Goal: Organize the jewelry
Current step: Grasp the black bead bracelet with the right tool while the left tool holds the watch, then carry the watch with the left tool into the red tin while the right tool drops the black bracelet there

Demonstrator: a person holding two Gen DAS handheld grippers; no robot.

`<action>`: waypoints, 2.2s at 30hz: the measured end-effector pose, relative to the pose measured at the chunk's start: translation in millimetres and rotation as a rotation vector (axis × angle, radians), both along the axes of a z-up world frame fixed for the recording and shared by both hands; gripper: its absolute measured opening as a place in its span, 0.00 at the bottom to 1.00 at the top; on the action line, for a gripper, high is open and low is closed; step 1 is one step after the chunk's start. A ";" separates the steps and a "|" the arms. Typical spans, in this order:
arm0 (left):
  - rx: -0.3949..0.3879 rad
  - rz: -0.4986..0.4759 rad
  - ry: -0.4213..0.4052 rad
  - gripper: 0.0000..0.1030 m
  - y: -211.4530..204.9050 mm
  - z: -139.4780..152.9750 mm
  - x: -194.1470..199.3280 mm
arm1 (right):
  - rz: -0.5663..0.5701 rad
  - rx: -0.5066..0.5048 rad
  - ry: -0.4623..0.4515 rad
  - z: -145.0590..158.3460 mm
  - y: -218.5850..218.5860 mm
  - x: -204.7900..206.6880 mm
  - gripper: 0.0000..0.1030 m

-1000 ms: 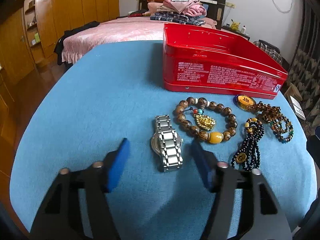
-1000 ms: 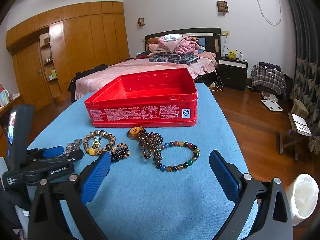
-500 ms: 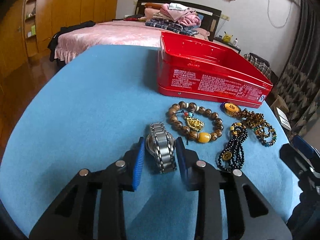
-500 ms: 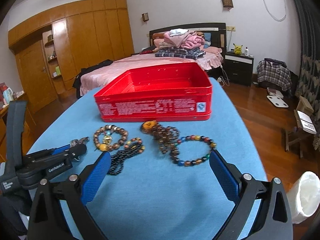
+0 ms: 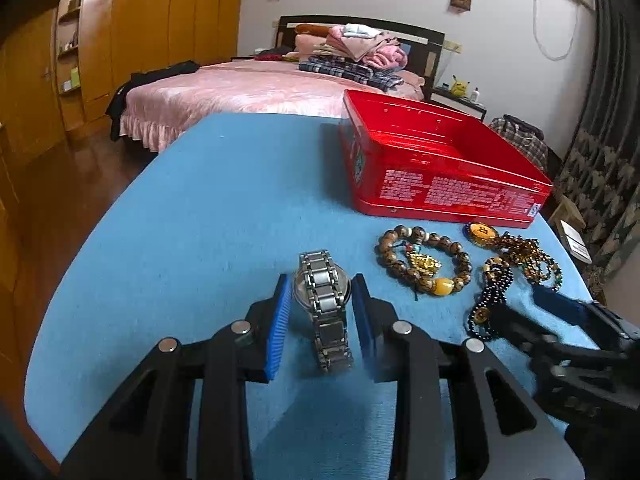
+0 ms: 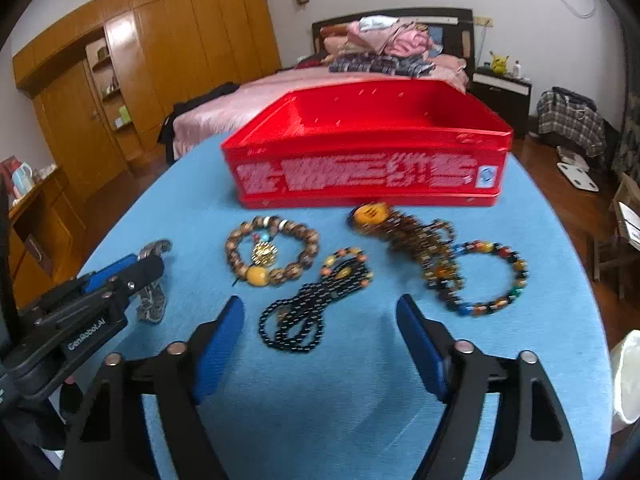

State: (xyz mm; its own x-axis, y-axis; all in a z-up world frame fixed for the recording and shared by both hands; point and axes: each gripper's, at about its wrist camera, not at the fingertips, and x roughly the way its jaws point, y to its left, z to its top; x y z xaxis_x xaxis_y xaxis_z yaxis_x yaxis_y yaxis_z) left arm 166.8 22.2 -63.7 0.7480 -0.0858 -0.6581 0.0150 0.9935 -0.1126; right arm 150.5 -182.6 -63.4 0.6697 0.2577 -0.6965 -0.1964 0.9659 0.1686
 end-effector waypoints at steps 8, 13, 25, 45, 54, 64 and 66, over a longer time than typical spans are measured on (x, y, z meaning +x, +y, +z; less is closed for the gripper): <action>-0.022 -0.015 0.014 0.29 2.2 -5.6 1.0 | 0.006 -0.119 0.022 -4.3 -5.4 -4.4 0.44; -0.022 -0.027 0.032 0.29 1.7 -8.6 1.1 | -0.034 -0.101 0.021 -0.6 -30.2 -8.5 0.44; -0.013 -0.023 0.036 0.37 2.6 -9.1 -0.4 | -0.019 0.011 0.040 -4.1 -23.2 15.3 0.48; 0.013 -0.001 0.071 0.64 8.5 -16.7 -4.0 | 0.079 0.046 0.031 -7.7 -29.9 5.3 0.21; 0.007 0.025 0.103 0.40 4.1 -17.0 20.1 | 0.085 0.073 0.030 -8.3 -34.9 7.1 0.21; 0.004 0.008 0.078 0.29 -6.0 -15.6 13.0 | 0.085 0.063 0.025 -9.1 -36.2 7.9 0.21; -0.003 0.004 0.063 0.29 -7.6 -14.0 9.5 | 0.085 0.066 0.025 -7.9 -36.3 7.1 0.21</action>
